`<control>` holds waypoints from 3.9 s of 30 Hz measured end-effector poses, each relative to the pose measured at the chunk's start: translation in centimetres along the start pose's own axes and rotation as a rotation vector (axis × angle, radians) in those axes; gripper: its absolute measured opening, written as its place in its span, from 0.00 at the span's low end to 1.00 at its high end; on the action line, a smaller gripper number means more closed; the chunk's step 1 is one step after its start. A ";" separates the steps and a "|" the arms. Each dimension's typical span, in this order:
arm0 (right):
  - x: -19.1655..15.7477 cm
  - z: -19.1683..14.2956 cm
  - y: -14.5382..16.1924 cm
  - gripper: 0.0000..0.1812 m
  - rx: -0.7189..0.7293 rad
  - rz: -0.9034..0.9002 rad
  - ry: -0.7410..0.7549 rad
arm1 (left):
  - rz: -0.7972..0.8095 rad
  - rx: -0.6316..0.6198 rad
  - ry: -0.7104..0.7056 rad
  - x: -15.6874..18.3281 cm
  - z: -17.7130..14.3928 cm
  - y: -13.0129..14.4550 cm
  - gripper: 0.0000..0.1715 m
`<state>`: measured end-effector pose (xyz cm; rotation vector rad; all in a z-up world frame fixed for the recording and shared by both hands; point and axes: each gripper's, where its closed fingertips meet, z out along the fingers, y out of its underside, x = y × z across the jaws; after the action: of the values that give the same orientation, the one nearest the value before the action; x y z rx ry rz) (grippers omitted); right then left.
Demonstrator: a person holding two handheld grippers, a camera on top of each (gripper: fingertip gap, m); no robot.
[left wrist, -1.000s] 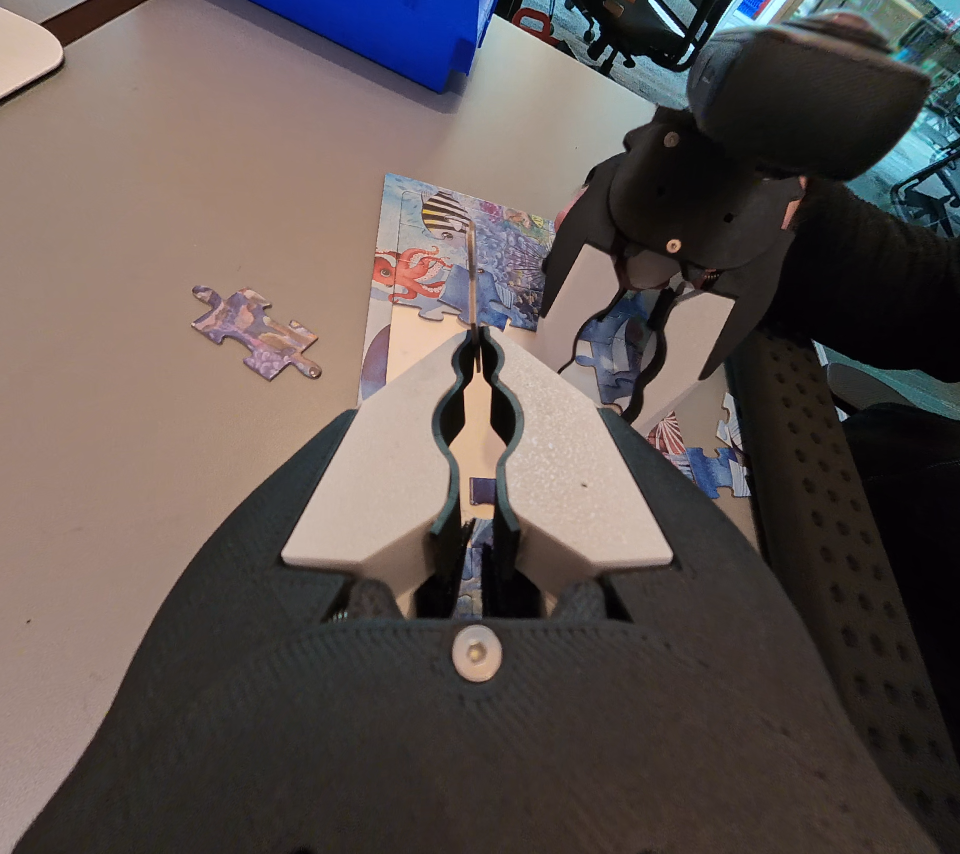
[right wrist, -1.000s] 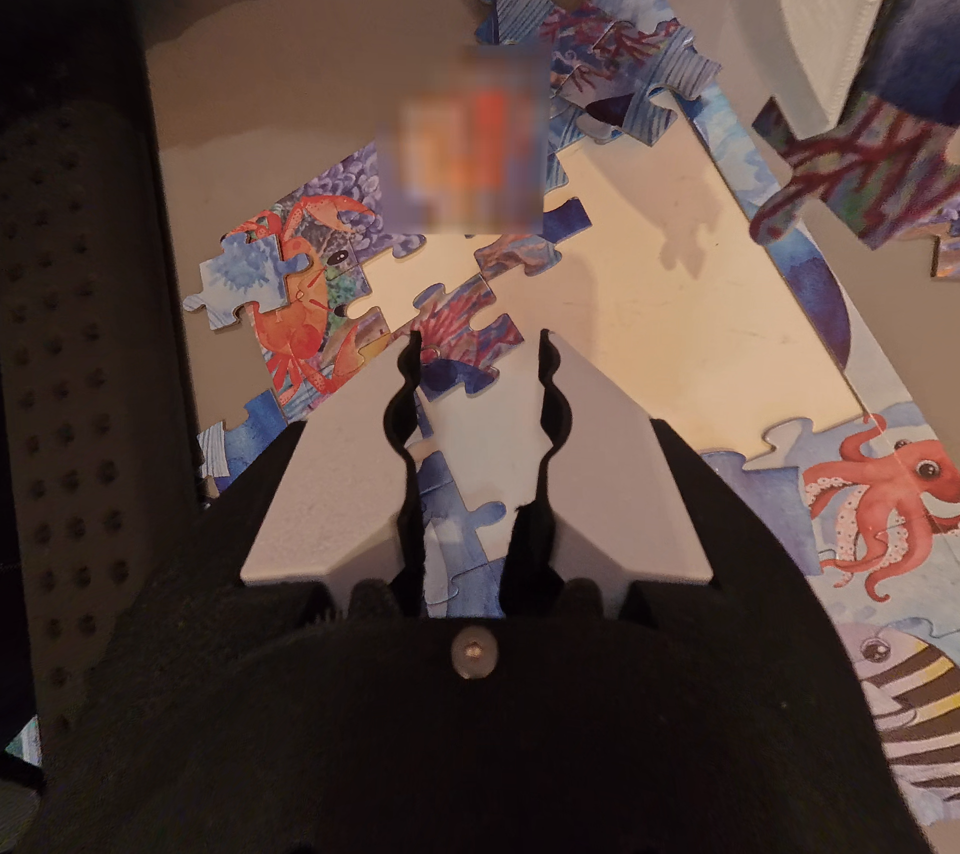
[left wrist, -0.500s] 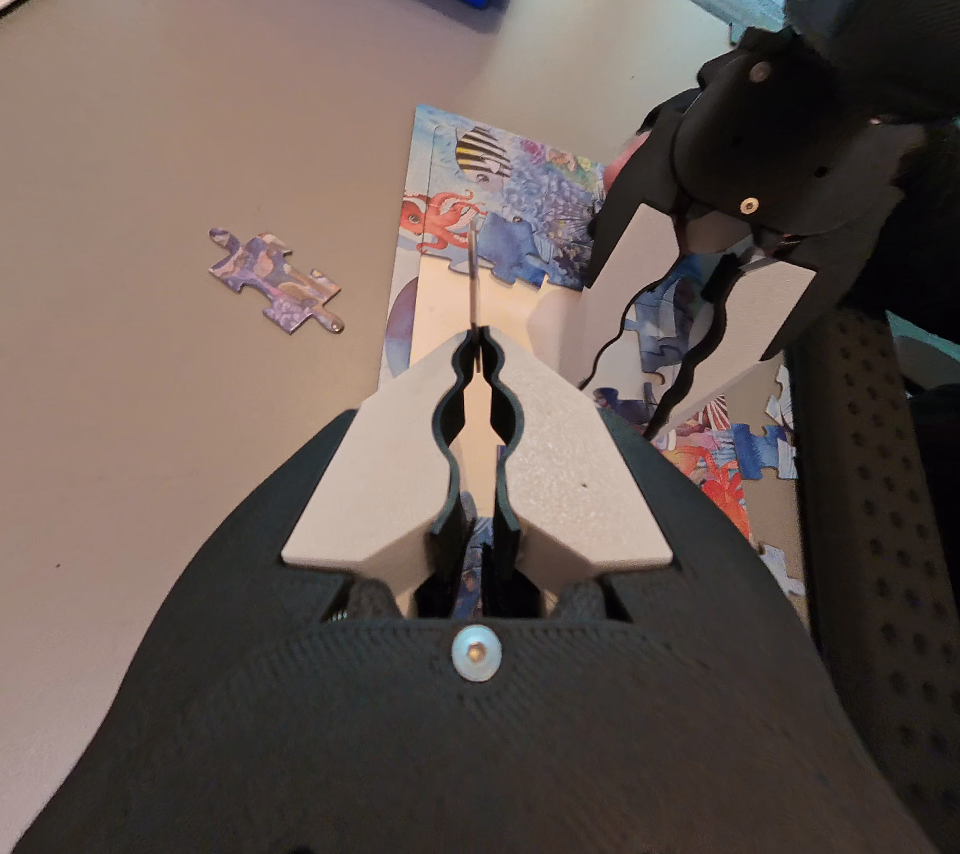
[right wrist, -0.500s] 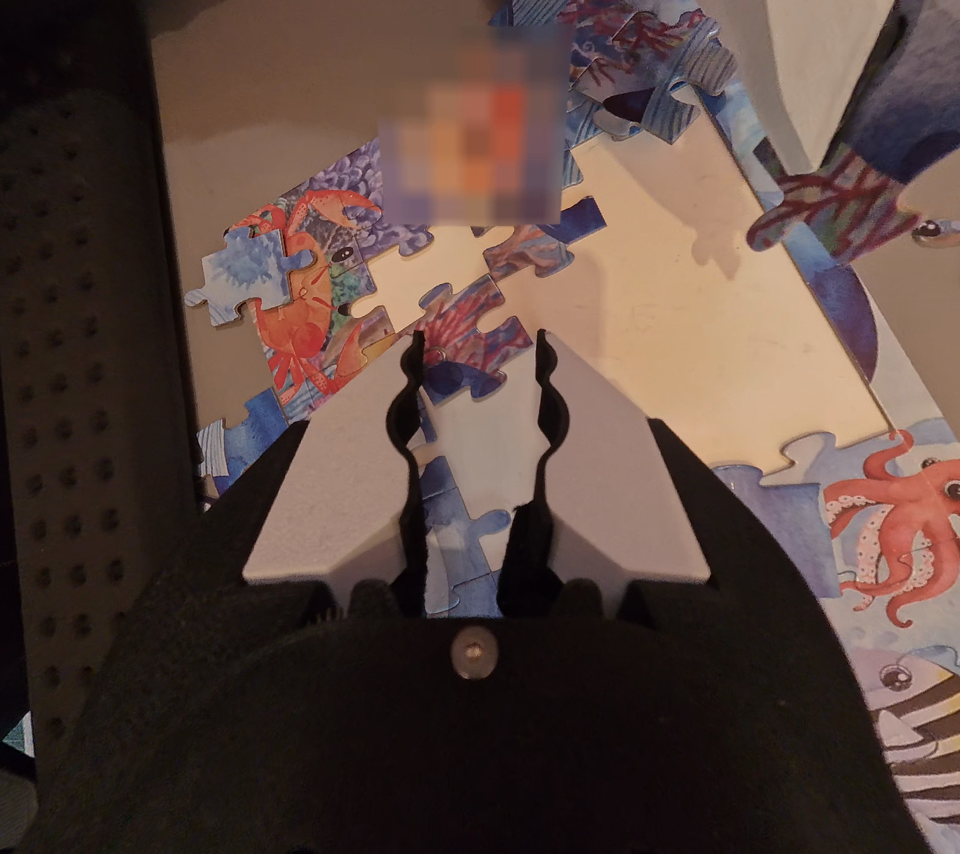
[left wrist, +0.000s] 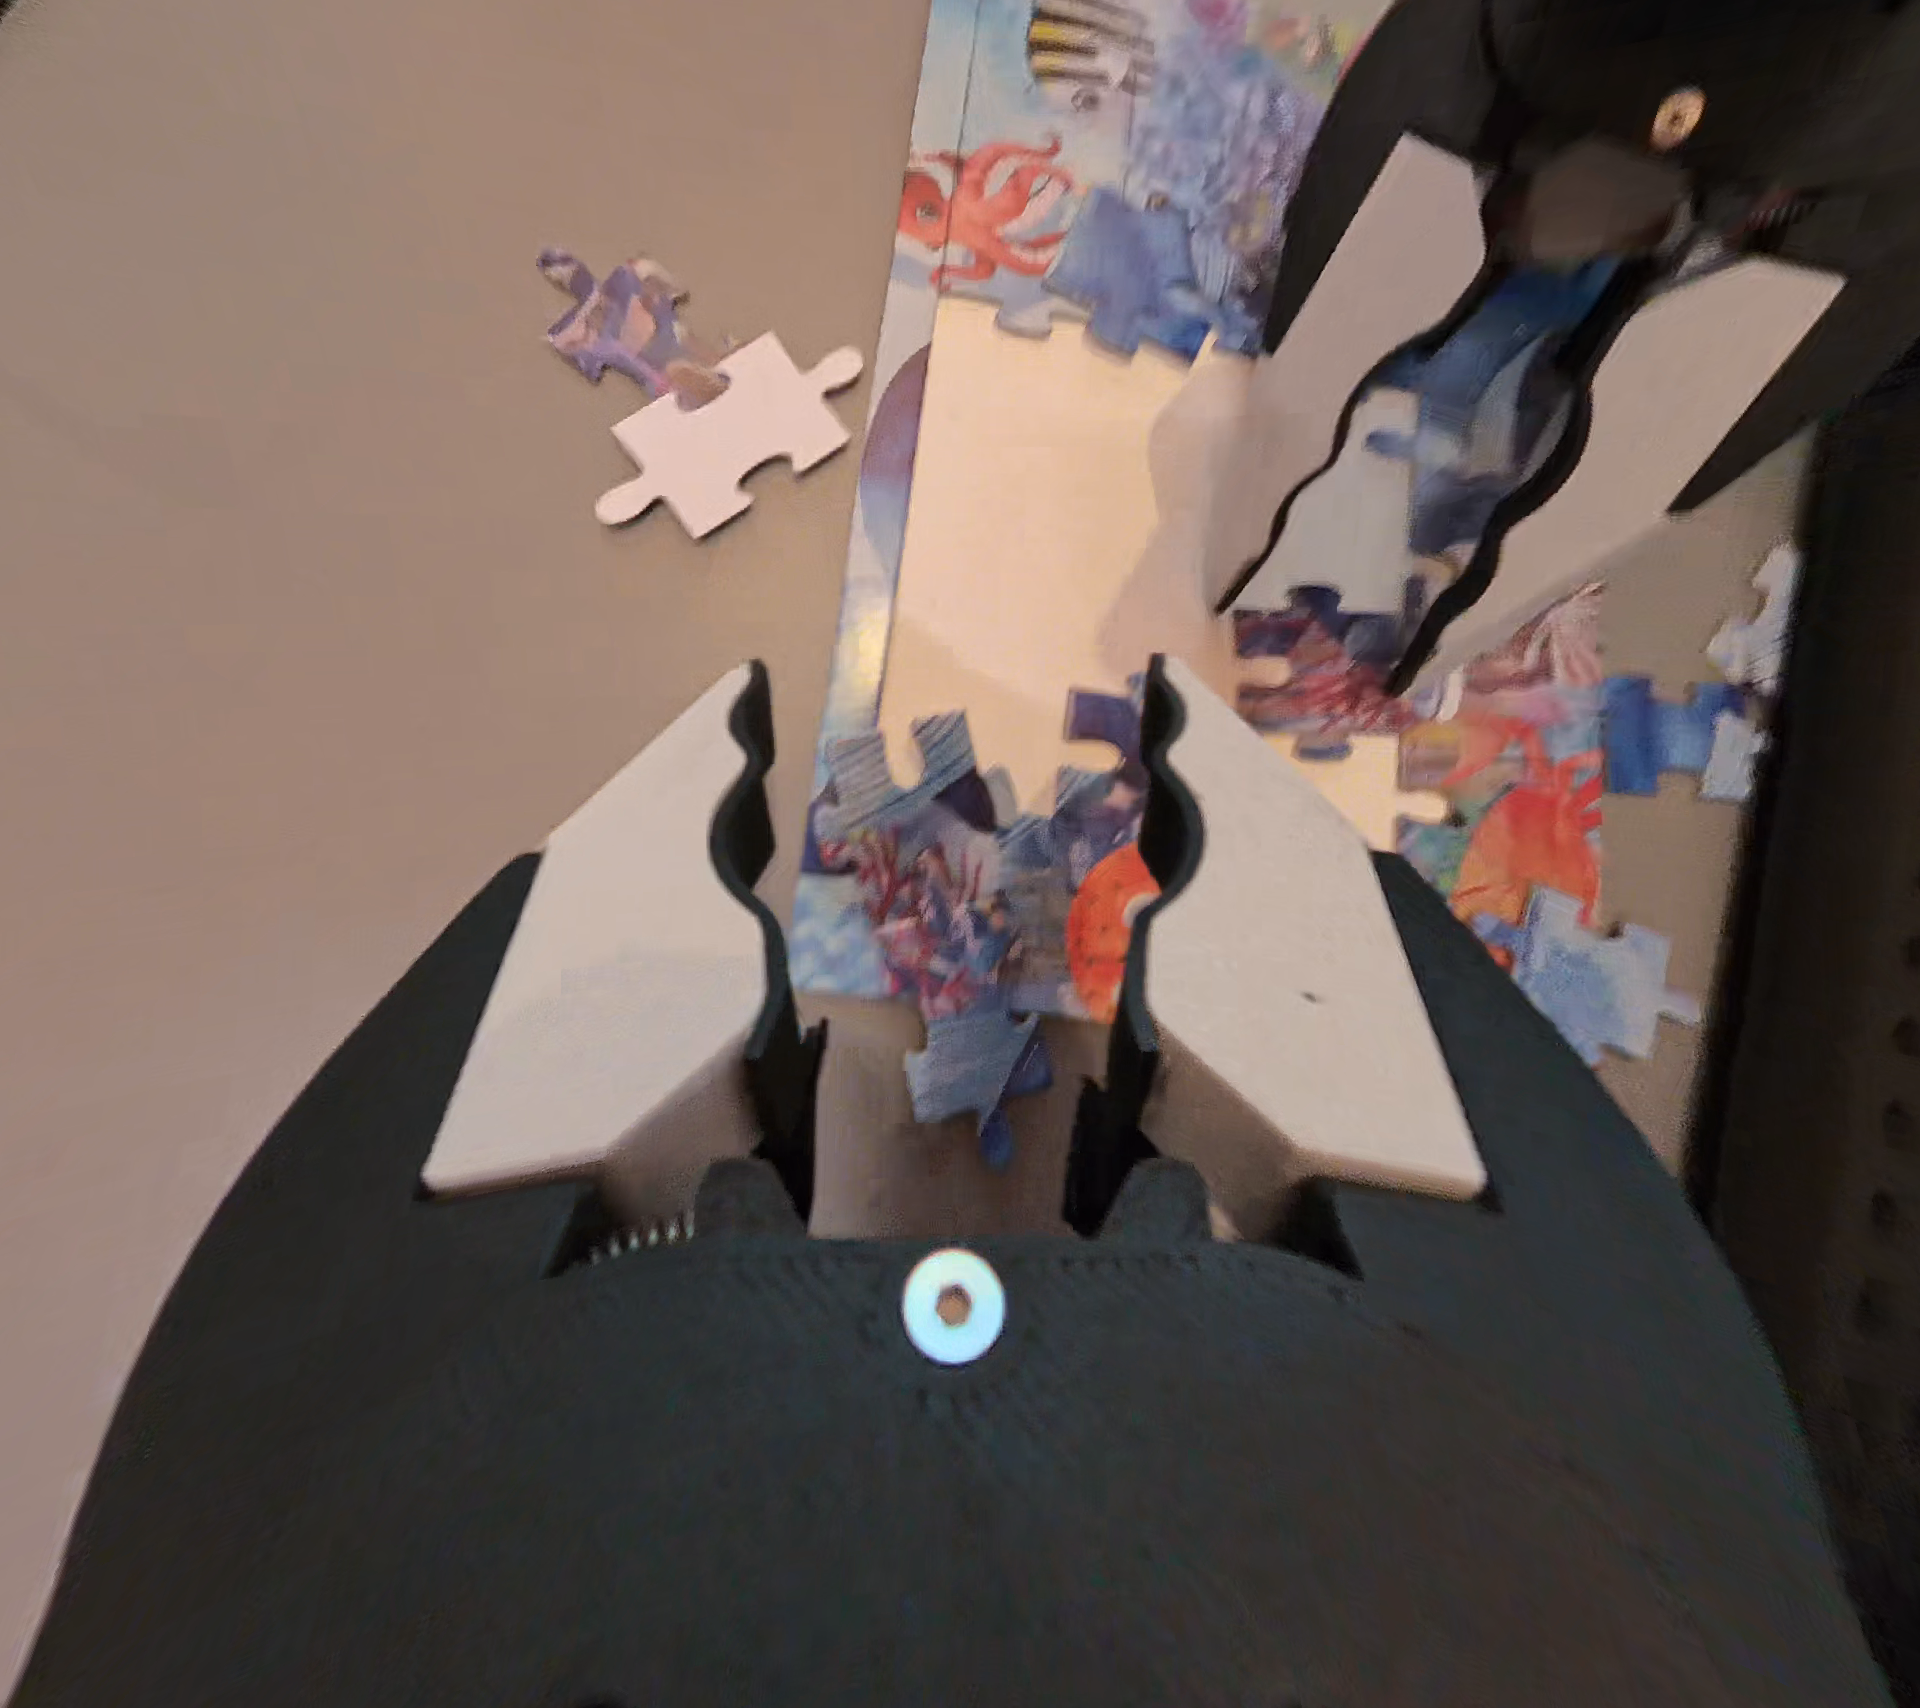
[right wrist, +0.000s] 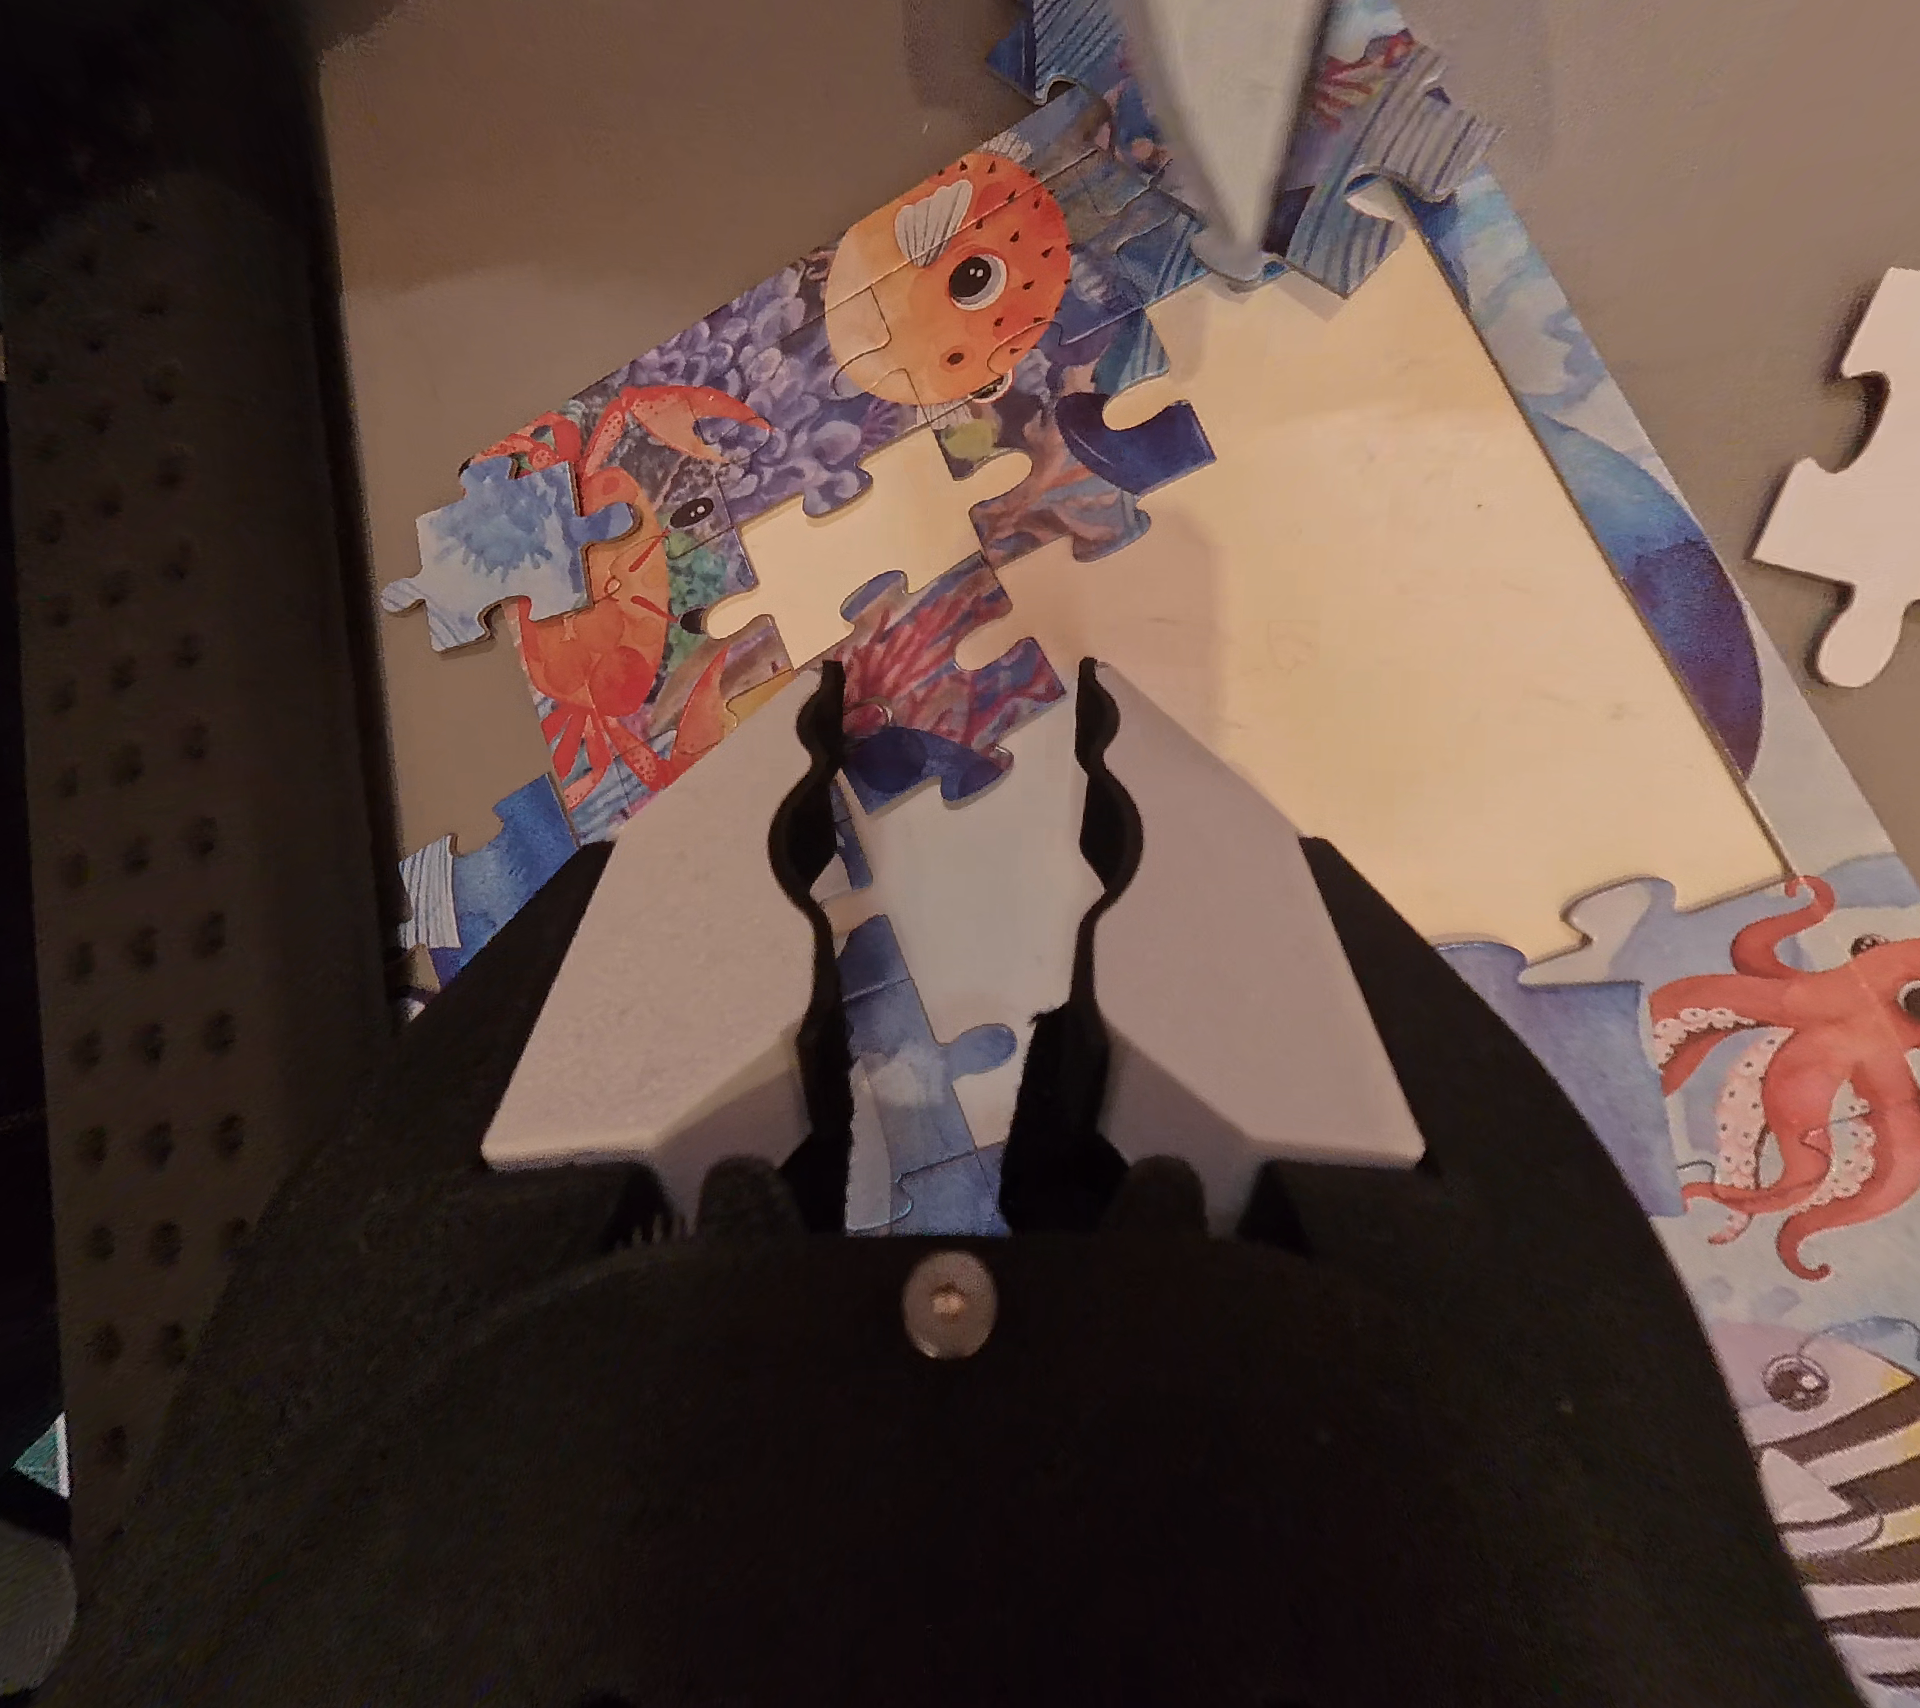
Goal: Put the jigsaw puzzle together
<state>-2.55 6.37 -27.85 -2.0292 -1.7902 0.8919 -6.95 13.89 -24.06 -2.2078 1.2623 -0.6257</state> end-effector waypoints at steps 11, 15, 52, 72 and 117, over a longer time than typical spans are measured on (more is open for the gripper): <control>0.4 -0.7 0.6 0.24 0.021 -0.039 -0.045 | 0.218 -0.083 0.027 5.2 1.2 1.8 0.39; 0.1 -0.6 0.4 0.22 0.031 -0.045 -0.063 | 0.265 -0.102 0.080 6.3 2.2 2.3 0.45; 0.1 -0.8 1.7 0.06 -0.061 -0.058 0.007 | 0.315 -0.151 0.028 5.5 4.7 3.1 0.48; -1.5 -0.5 1.9 0.00 -0.086 -0.070 -0.063 | 0.310 -0.150 0.036 5.5 4.8 3.2 0.46; -9.4 4.0 0.6 0.26 -0.077 -0.247 0.169 | 0.220 -0.021 -0.174 0.6 1.2 1.3 0.39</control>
<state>-4.86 -3.50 -28.88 -1.8140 -1.9503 0.5710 -6.75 13.03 -25.69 -2.0522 1.3992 -0.3288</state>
